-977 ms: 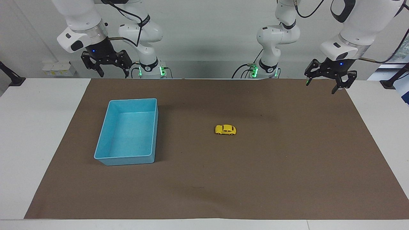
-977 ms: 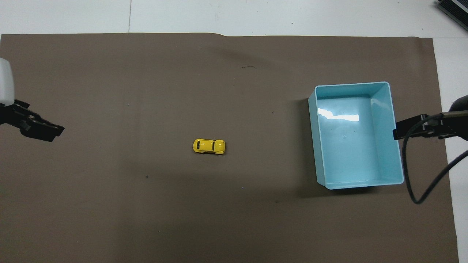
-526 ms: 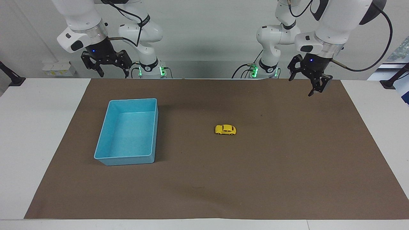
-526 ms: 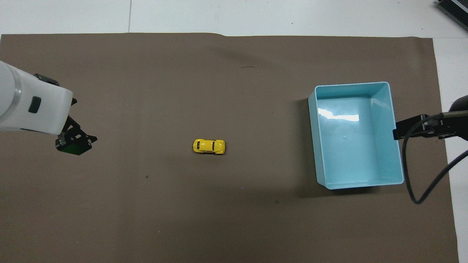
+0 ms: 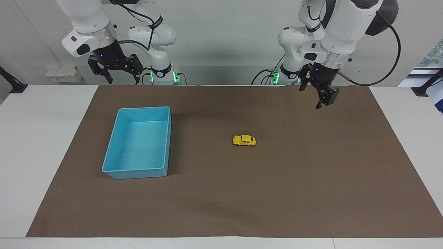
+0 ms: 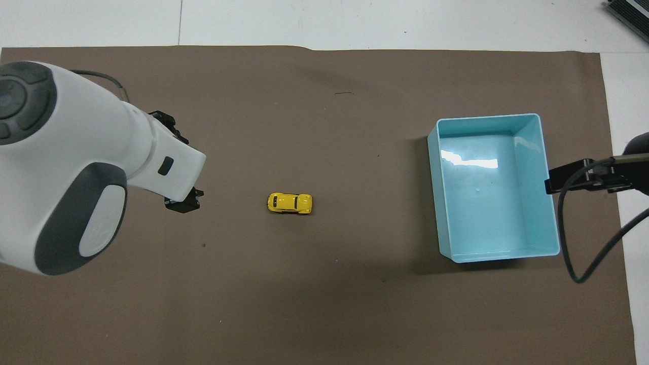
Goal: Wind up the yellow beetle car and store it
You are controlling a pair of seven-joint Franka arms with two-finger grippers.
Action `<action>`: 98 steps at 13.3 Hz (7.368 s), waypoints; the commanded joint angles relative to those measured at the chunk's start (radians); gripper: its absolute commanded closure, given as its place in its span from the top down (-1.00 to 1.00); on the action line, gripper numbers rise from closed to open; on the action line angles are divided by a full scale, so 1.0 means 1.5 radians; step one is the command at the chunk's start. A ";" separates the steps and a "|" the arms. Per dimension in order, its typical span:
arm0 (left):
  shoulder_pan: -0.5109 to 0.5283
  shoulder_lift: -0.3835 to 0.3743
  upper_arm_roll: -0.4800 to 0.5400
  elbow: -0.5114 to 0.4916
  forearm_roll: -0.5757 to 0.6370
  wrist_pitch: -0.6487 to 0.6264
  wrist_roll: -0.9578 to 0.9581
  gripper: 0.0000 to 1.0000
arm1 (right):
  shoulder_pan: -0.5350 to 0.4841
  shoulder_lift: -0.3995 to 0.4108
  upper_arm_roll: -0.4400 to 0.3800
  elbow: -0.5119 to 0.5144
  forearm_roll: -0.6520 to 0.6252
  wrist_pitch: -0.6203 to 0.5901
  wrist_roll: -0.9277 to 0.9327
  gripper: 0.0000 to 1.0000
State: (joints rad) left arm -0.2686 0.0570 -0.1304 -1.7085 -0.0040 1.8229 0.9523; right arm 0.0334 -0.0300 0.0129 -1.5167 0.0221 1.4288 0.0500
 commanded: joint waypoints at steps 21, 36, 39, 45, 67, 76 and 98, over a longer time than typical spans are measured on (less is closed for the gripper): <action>-0.193 0.181 0.014 -0.175 0.104 0.328 -0.132 1.00 | -0.005 -0.012 0.000 -0.015 0.005 0.009 -0.005 1.00; -0.155 0.175 0.016 -0.187 0.105 0.336 -0.115 -1.00 | -0.005 -0.012 0.000 -0.015 0.005 0.009 -0.005 1.00; -0.149 0.171 0.017 -0.200 0.105 0.339 -0.114 -1.00 | -0.006 -0.012 -0.005 -0.015 0.005 0.009 -0.005 1.00; -0.102 0.163 0.018 -0.227 0.109 0.340 -0.050 -1.00 | -0.005 -0.012 -0.007 -0.015 0.005 0.009 -0.006 1.00; -0.010 0.080 0.017 -0.194 0.106 0.195 0.057 1.00 | -0.003 -0.016 -0.007 -0.021 0.000 -0.001 -0.007 1.00; 0.075 0.036 0.038 -0.066 0.106 0.117 -0.266 1.00 | -0.002 -0.020 -0.007 -0.028 0.004 0.006 -0.067 1.00; 0.166 -0.047 0.064 0.089 -0.052 -0.165 -0.645 1.00 | 0.096 -0.008 0.012 -0.150 0.004 0.165 -0.720 1.00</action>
State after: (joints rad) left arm -0.0692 0.0105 -0.0374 -1.5906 -0.0060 1.6022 -0.0162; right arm 0.1466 -0.0503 0.0283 -1.7162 0.0227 1.6490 -0.9907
